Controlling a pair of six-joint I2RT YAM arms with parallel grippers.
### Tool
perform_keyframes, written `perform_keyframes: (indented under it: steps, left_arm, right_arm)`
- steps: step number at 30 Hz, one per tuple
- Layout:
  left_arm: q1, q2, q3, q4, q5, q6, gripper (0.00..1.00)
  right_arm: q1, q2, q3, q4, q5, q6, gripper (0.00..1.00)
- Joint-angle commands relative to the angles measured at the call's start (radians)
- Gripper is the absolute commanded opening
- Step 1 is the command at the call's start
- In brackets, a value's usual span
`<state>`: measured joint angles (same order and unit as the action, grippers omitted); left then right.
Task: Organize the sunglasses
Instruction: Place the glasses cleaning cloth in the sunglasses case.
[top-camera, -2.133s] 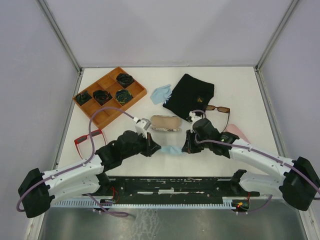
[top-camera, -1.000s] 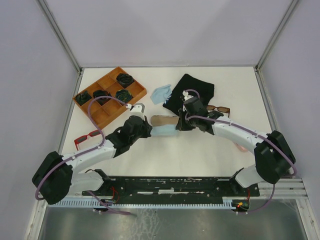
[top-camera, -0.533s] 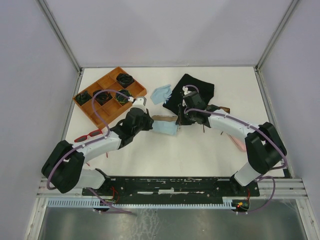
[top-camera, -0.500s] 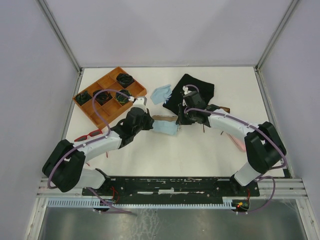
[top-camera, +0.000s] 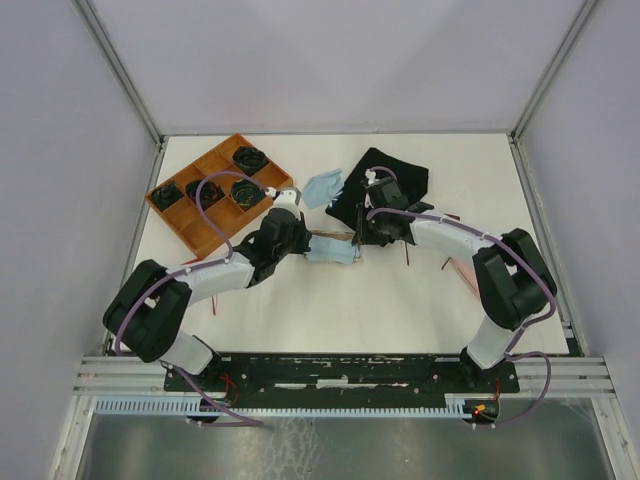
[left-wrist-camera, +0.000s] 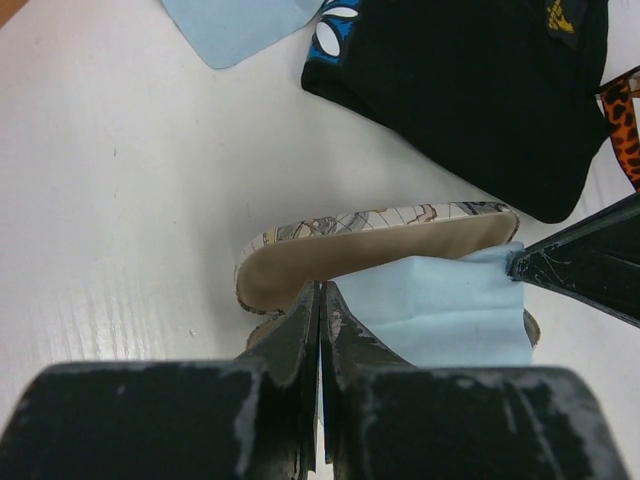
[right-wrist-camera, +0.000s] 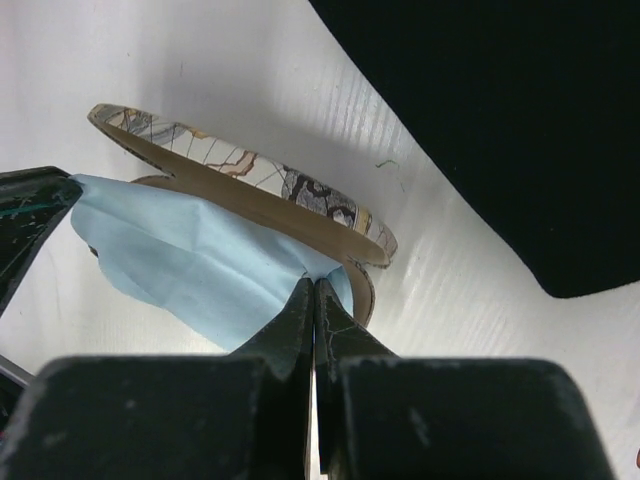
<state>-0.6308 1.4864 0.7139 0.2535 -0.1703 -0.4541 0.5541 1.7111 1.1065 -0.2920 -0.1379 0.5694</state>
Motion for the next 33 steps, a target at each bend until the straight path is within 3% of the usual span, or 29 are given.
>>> perform_keyframes:
  steps: [1,33]
  left_arm:
    - [0.011,0.035,0.038,0.088,0.016,0.048,0.03]
    - [0.043,0.119,0.019,0.185,0.0,0.071,0.03]
  right_arm:
    - [-0.01,0.031,0.062,0.047,-0.017,-0.021,0.0]
    - [-0.033,0.073,0.065,0.098,0.03,-0.016,0.0]
